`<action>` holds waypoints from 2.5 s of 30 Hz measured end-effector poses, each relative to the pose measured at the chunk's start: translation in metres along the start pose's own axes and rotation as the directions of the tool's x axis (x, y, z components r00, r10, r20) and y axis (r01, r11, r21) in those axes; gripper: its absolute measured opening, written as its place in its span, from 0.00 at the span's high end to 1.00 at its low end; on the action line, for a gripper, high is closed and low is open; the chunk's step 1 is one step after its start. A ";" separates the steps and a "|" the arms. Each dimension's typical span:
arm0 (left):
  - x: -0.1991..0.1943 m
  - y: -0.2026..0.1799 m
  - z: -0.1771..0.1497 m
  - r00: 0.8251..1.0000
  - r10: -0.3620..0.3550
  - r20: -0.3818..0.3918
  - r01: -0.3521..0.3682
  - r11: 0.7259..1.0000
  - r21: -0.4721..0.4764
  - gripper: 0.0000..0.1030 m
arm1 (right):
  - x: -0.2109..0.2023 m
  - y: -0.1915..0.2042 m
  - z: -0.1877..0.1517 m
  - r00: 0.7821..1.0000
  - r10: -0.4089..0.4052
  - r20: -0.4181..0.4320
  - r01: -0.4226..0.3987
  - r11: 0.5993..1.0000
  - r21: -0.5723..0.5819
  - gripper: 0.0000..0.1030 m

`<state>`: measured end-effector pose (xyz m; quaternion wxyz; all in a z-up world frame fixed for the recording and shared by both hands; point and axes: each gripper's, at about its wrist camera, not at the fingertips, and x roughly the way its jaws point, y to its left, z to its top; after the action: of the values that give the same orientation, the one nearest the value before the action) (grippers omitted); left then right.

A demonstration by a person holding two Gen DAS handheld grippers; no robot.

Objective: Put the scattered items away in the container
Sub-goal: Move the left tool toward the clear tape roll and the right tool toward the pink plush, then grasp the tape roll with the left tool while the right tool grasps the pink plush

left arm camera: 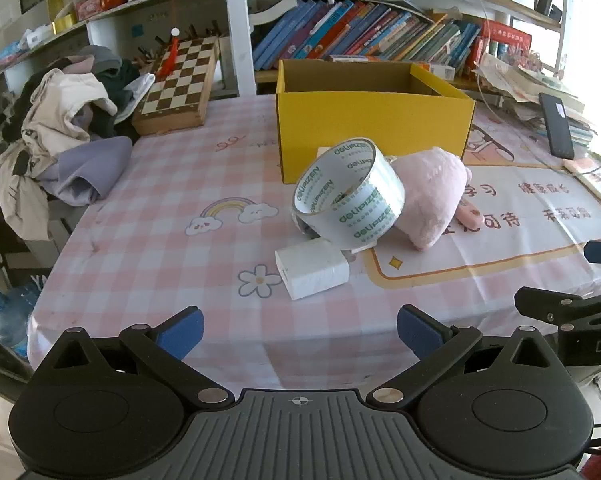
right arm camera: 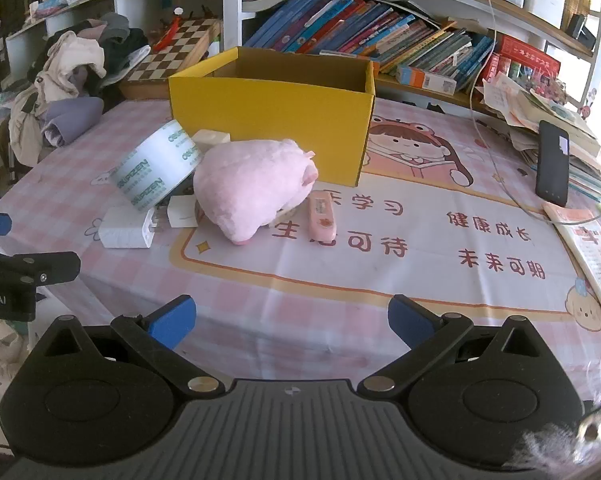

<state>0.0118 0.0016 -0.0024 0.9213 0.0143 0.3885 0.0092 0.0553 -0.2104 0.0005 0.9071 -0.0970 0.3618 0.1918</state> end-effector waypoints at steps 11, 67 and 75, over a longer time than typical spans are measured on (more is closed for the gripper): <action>0.001 0.000 0.000 1.000 0.001 0.001 -0.001 1.000 0.001 0.00 | 0.002 0.004 0.003 1.000 0.001 -0.005 -0.001 1.000 -0.010 0.00; 0.069 -0.011 0.058 0.980 -0.200 0.002 0.199 0.977 0.080 0.10 | 0.077 -0.017 0.069 0.996 0.044 -0.073 -0.046 0.999 -0.024 0.00; 0.068 -0.011 0.060 0.984 -0.178 0.029 0.174 0.977 0.122 0.20 | 0.084 -0.018 0.073 0.994 0.071 -0.086 -0.075 0.997 -0.034 0.00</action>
<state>0.1020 -0.0086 -0.0095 0.9235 0.0349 0.3697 -0.0958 0.1635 -0.1803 -0.0049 0.8814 -0.1084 0.3997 0.2272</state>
